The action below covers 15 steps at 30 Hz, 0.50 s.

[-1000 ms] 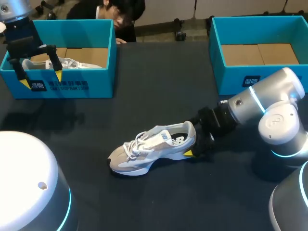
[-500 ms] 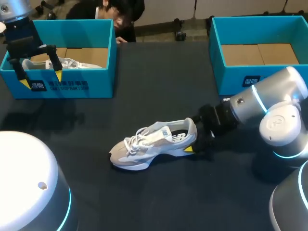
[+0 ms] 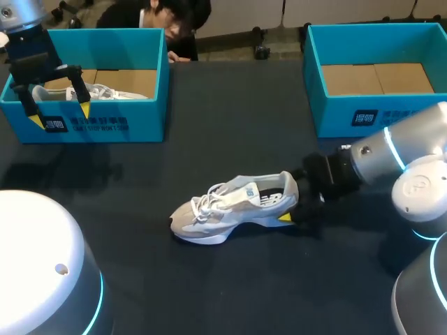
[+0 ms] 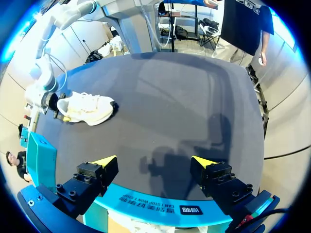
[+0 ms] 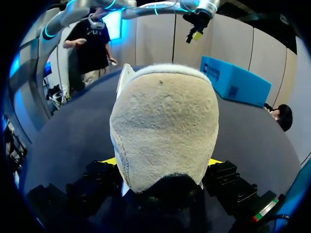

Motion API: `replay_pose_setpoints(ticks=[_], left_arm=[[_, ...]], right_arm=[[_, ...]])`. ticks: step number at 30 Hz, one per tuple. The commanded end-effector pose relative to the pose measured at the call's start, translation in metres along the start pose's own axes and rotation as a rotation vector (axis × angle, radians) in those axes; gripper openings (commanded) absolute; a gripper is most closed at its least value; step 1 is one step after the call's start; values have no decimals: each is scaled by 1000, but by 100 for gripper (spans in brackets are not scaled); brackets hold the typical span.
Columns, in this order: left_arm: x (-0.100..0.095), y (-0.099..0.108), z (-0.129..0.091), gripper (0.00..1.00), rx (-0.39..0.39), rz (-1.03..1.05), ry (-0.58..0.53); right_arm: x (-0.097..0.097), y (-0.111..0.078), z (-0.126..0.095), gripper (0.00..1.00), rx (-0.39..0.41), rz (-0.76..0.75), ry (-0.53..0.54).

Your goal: Take the shoe out of the shoebox, open the shoe tongue, remove and reinsert the insole, then place the shoe into the shoebox

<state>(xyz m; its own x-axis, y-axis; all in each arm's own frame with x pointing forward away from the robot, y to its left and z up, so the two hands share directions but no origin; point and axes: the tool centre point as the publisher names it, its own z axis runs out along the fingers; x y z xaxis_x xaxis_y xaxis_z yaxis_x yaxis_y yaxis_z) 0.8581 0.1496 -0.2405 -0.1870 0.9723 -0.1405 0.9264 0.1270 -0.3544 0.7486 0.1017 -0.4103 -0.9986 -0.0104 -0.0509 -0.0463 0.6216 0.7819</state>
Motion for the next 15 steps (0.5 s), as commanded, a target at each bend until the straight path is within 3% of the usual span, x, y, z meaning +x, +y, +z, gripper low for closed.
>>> replay_pose_setpoints(ticks=[1,15], left_arm=[[1,-1,1,100,-4,1,-1],[1,-1,1,100,-4,1,-1]], right_arm=[[9,-3,-7,0,1,6,-26],[10,-18,-3,0,-9,25,-36]])
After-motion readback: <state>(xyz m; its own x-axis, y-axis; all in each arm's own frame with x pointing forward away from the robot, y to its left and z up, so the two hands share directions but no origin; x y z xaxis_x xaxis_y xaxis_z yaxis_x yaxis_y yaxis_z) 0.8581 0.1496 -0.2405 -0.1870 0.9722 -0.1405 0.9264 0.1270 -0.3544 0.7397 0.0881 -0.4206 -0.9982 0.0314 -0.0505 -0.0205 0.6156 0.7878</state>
